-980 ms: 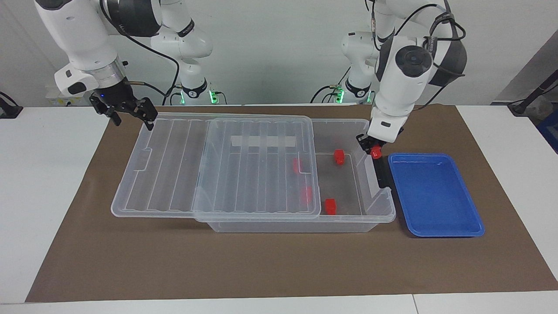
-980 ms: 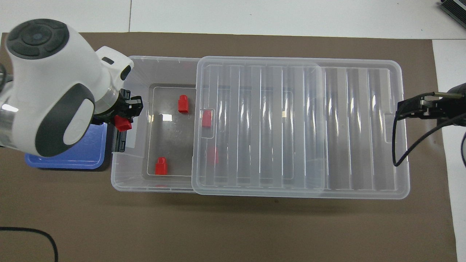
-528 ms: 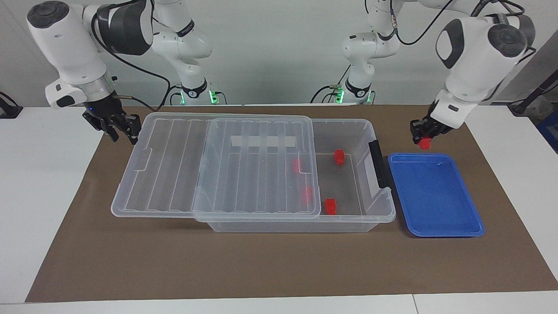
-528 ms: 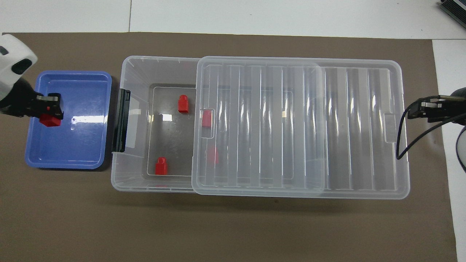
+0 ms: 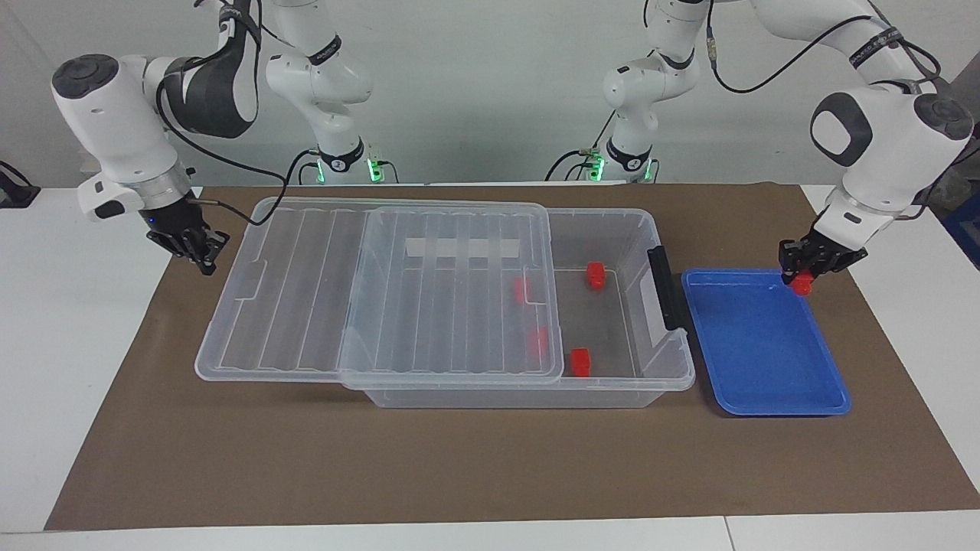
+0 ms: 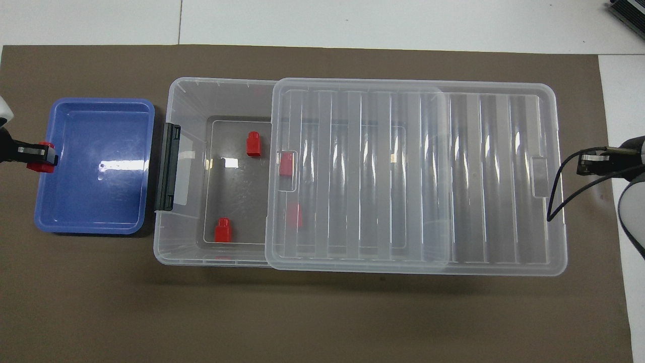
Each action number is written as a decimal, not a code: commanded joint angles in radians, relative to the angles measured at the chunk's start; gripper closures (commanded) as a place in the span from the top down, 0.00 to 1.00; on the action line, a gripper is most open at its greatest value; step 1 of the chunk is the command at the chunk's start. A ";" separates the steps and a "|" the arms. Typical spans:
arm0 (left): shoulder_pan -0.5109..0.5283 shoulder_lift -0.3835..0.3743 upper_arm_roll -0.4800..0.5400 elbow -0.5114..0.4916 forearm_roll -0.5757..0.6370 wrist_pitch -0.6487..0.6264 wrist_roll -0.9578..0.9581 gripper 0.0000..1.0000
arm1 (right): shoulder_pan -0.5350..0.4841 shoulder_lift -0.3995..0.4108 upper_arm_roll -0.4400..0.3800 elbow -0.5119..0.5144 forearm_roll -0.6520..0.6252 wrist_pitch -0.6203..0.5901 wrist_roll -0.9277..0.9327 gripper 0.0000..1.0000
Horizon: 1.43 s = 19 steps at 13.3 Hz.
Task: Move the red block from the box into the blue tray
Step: 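Lower the red block into the blue tray with the left gripper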
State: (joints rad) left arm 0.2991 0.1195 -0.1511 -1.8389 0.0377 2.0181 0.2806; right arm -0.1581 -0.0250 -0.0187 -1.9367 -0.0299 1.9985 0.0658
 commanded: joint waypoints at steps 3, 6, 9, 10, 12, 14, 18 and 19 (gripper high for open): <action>0.014 0.060 -0.008 -0.140 -0.021 0.241 0.032 0.00 | -0.035 -0.018 0.006 -0.071 0.001 0.066 -0.024 0.00; 0.018 0.112 -0.007 -0.144 -0.021 0.301 0.034 0.00 | -0.031 -0.015 0.006 -0.073 -0.001 0.068 -0.024 0.00; 0.015 0.173 -0.007 -0.169 -0.021 0.401 0.031 0.00 | -0.018 -0.015 0.008 -0.087 -0.001 0.069 -0.020 0.00; 0.014 0.175 -0.007 -0.187 -0.021 0.424 0.029 0.00 | -0.017 -0.015 0.008 -0.088 -0.001 0.069 -0.017 0.00; 0.018 0.173 -0.007 -0.215 -0.021 0.448 0.034 0.00 | 0.000 -0.013 0.008 -0.088 -0.001 0.088 -0.012 0.00; 0.014 0.175 -0.007 -0.227 -0.021 0.461 0.034 0.00 | 0.032 -0.012 0.008 -0.087 -0.001 0.085 -0.012 0.00; 0.012 0.173 -0.007 -0.250 -0.021 0.482 0.029 0.00 | 0.097 -0.012 0.011 -0.085 0.001 0.071 -0.012 0.00; 0.012 0.172 -0.007 -0.253 -0.021 0.484 0.025 0.00 | 0.115 -0.012 0.011 -0.084 0.001 0.069 -0.012 0.00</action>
State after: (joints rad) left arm 0.3085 0.3092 -0.1562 -2.0426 0.0374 2.4641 0.2914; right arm -0.0672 -0.0248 -0.0095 -2.0046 -0.0299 2.0618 0.0632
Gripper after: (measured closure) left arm 0.656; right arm 0.991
